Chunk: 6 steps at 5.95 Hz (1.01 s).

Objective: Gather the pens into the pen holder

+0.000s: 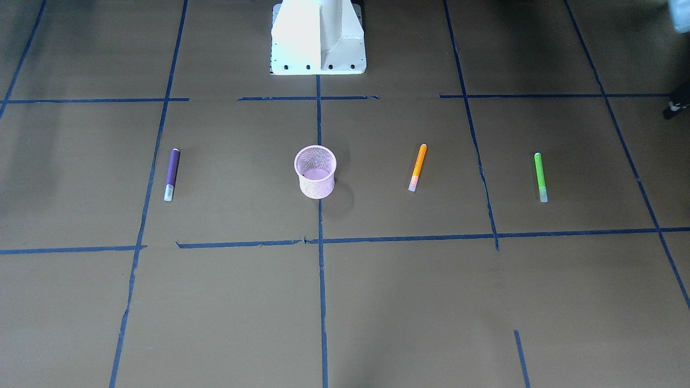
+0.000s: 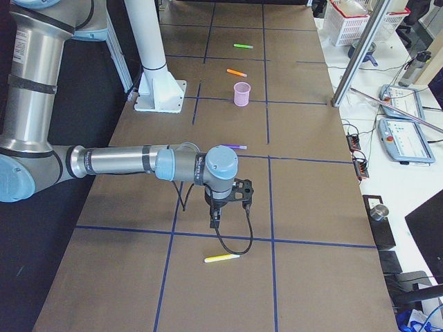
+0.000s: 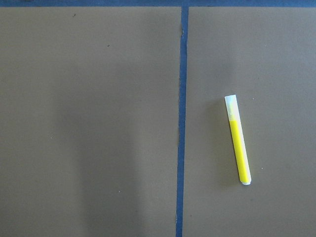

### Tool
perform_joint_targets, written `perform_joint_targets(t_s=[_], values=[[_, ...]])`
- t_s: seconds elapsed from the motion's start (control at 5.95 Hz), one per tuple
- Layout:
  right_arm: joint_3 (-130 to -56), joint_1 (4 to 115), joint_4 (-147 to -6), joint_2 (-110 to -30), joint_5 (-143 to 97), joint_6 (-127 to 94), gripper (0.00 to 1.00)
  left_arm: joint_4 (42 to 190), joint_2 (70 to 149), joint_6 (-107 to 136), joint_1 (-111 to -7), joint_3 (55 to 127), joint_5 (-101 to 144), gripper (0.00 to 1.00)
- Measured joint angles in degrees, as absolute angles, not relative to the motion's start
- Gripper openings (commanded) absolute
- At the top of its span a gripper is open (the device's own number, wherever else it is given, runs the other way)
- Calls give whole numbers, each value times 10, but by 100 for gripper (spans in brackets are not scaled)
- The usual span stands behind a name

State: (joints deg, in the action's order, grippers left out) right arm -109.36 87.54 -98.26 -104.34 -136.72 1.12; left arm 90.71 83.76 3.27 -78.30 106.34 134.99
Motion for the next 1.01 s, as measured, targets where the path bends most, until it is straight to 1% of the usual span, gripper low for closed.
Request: perform_joint_targets(t_s=[0.34,1.01], values=[[-1094,875,-983,-1044,-1378,12,100,930,880,52,-719,1028,1348,100],[-1090,875,-983,-1045,-1379,13,100,934,973,113,-623,925,1344,100]])
